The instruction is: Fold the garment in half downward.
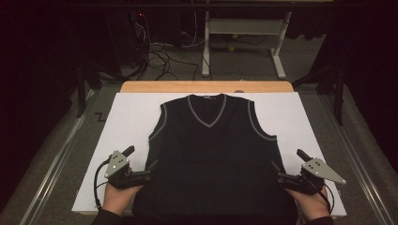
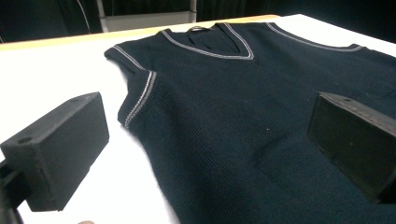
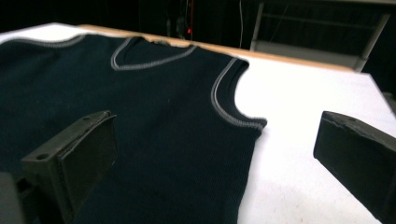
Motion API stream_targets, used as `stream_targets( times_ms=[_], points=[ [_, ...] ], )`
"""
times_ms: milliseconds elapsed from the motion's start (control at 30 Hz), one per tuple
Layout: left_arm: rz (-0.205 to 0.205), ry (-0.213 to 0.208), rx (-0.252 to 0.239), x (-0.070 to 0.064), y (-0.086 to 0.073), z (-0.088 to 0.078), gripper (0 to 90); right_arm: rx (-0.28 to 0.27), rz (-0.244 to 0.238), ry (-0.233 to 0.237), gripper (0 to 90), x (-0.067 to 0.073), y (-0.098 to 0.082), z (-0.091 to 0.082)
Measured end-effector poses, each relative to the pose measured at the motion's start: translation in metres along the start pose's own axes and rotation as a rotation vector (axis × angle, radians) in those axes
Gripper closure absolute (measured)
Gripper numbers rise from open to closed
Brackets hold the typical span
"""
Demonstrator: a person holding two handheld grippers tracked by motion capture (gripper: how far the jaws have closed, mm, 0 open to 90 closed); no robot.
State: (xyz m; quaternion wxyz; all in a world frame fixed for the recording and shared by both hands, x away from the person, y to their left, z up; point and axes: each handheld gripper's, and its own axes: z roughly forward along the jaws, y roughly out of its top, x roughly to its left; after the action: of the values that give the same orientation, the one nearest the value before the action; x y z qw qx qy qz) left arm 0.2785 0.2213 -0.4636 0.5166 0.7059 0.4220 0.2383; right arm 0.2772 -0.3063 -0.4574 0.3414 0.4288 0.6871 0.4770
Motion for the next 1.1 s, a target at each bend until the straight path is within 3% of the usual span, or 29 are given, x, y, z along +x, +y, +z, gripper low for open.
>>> stream_targets(
  times_ms=[133, 300, 400, 767, 933, 967, 1000, 1033, 1100],
  points=[
    [0.017, -0.009, 0.015, -0.002, -0.001, 0.002, 0.0, -0.014, -0.011, 0.007, 0.0, 0.000, 0.001, -0.001],
    [0.001, -0.048, 0.019, -0.003, 0.000, 0.001, 0.0, -0.005, -0.002, 0.014, 0.0, 0.001, 0.001, 0.000],
    [0.019, -0.038, 0.012, -0.004, 0.000, 0.001, 0.0, -0.006, -0.002, 0.013, 0.0, 0.002, 0.001, 0.000],
    [-0.041, -0.007, -0.003, 0.004, 0.001, -0.003, 0.0, -0.014, -0.007, 0.019, 0.0, 0.004, 0.003, 0.001],
    [-0.060, 0.015, 0.050, 0.010, 0.004, -0.004, 0.0, -0.018, -0.016, 0.015, 0.0, 0.004, 0.005, 0.001],
    [-0.057, 0.028, 0.070, 0.011, 0.004, -0.005, 2.5, -0.019, -0.018, 0.013, 0.0, 0.005, 0.006, 0.001],
    [-0.060, 0.053, 0.115, 0.014, 0.003, -0.005, 23.3, -0.023, -0.019, 0.008, 0.0, 0.005, 0.007, 0.002],
    [-0.060, 0.053, 0.115, 0.014, 0.003, -0.005, 29.1, -0.023, -0.019, 0.008, 0.0, 0.005, 0.007, 0.002],
    [-0.097, 0.076, 0.205, 0.020, 0.001, -0.001, 34.2, -0.024, -0.015, 0.005, 0.0, 0.005, 0.008, 0.002]
  ],
)
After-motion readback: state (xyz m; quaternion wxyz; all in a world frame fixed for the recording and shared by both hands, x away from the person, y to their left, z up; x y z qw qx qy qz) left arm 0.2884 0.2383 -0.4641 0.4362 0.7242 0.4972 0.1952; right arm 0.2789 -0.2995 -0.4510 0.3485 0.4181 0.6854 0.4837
